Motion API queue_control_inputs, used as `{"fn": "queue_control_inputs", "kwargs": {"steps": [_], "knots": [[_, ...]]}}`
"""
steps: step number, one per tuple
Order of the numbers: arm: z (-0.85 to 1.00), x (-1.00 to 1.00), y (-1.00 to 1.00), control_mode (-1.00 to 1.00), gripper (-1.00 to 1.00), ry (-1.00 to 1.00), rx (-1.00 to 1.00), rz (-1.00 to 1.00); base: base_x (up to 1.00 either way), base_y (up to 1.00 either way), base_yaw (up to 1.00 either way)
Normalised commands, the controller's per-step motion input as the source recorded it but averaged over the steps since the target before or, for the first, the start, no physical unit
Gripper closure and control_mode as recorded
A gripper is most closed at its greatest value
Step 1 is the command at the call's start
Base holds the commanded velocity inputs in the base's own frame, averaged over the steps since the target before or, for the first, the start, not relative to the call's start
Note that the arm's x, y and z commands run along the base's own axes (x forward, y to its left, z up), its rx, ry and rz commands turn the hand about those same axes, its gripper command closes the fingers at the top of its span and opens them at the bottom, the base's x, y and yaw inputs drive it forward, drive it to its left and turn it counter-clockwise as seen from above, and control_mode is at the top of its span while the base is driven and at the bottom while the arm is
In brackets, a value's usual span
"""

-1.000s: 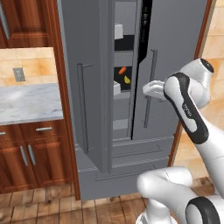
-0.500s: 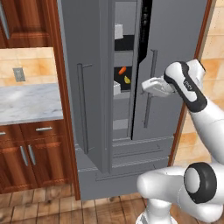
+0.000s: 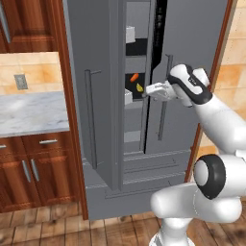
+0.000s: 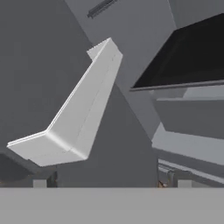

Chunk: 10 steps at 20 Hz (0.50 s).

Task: Take the lemon wedge from the fridge and place it on the plate with fish on the dining counter.

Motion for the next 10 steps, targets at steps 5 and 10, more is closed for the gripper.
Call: {"fn": "queue_control_inputs", "kwargs": {"steps": [5,10], "knots": [[-0.01,0.56,0.52,-1.00,-1.00,-0.03,0.09,0.02,0.00,0.00,0.00],[0.00,0.09,0.41,-1.00,-1.00,-0.01,0.01,0.02,0.00,0.00,0.00]]}}
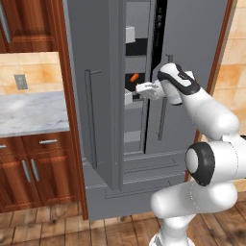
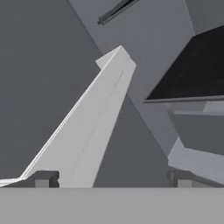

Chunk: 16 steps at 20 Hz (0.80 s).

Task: Take the lemon wedge from the fridge and place it on the plate with fish on the dining counter.

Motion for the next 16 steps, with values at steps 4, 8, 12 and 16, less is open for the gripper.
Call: {"fn": "queue_control_inputs", "kwargs": {"steps": [4,8,12,16], "knots": [[0.00,0.19,0.34,-1.00,-1.00,0.00,0.05,0.00,0.00,0.00,0.00],[0.00,-0.08,0.90,-1.00,-1.00,0.00,0.01,0.07,0.00,0.00,0.00],[0.00,-0.14,1.00,-1.00,-1.00,0.00,0.00,0.12,0.00,0.00,0.00],[-0.02,-0.01,1.00,-1.00,-1.00,-0.03,0.00,0.08,0.00,0.00,0.00]]}}
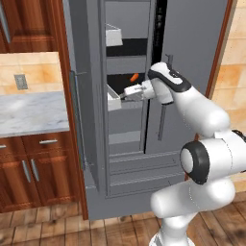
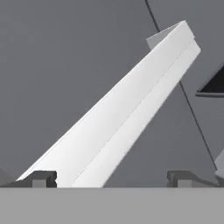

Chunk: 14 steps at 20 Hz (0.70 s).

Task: Take the lemon wedge from the fridge and place it on the plate with fish on the dining counter.

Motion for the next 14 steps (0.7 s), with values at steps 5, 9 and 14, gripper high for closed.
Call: {"fn": "queue_control_inputs", "kwargs": {"steps": [5,9,14], "knots": [[-0.13,0.00,1.00,-1.00,-1.00,-0.08,0.05,0.01,0.00,0.00,0.00],[-0.31,0.00,1.00,-1.00,-1.00,-0.03,0.18,0.00,0.00,0.00,0.00],[-0.23,-0.07,0.58,-1.00,-1.00,0.02,-0.03,-0.03,0.00,0.00,0.00]]}}
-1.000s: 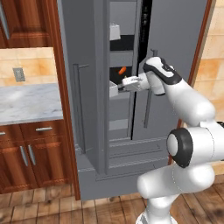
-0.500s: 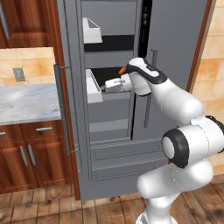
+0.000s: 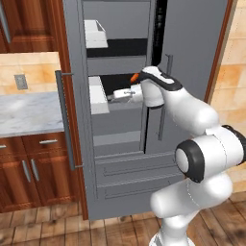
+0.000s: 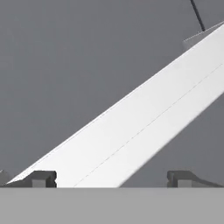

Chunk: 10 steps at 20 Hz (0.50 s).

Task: Take the lemon wedge from the fridge and place it on the plate with fish on the dining counter.

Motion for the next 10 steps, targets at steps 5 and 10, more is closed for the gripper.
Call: {"fn": "queue_control_inputs", "kwargs": {"steps": [5,10], "knots": [[0.41,-0.48,-0.83,-1.00,-1.00,0.00,-0.15,-0.47,0.00,0.00,0.00],[0.17,-0.53,-0.93,-1.00,-1.00,-0.01,-0.28,-0.53,0.00,0.00,0.00]]}}
